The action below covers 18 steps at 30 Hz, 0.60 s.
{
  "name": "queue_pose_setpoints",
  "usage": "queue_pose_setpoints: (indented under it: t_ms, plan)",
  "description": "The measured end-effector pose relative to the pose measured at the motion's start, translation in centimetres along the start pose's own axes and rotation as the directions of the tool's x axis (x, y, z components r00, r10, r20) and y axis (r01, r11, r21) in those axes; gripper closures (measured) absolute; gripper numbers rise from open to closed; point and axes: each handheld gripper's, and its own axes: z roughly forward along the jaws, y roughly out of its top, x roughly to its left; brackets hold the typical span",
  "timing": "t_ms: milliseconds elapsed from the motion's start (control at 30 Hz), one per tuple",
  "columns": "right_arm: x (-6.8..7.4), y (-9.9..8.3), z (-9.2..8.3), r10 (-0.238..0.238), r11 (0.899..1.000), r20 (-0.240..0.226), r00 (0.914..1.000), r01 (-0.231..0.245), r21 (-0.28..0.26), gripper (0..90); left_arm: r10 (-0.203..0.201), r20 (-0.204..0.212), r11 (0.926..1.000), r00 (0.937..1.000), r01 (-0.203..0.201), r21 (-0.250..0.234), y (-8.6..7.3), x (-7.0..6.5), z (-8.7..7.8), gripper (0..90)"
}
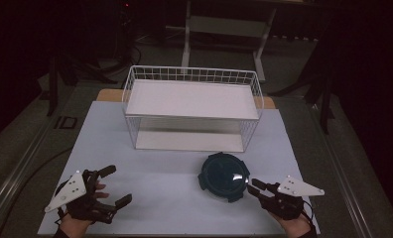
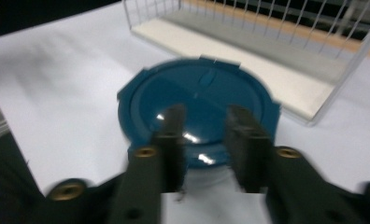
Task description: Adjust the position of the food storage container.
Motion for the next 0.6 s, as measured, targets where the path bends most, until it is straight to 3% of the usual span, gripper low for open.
queue_pose_setpoints:
  t_ms: [167, 367, 467, 600]
  plan:
    - [0.0, -1.0, 1.1, -0.015, 0.998, -0.009, 0.9998, 0.015, 0.069, 89.7, 0.005, 0.005, 1.0, 1.0, -0.005, 0.003, 0.0, -0.1, 0.0, 0.1]
    - [-0.2, -2.0, 1.8, -0.002, 0.995, -0.056, 0.9984, 0.007, 0.099, 89.9, 0.008, 0.008, 0.9999, 0.9999, -0.008, 0.008, 0.0, 0.0, 0.0, 0.1]
    - [-0.3, -2.4, 2.2, -0.013, 0.993, -0.036, 0.9993, 0.017, 0.116, 89.9, 0.009, 0.011, 0.9999, 0.9999, -0.009, 0.007, 0.0, 0.0, 0.0, 0.1]
    - [-0.4, -2.7, 2.5, -0.011, 0.992, -0.052, 0.9986, 0.017, 0.122, 90.0, 0.007, 0.01, 0.9999, 0.9999, -0.007, 0.008, -0.1, 0.0, 0.0, 0.1]
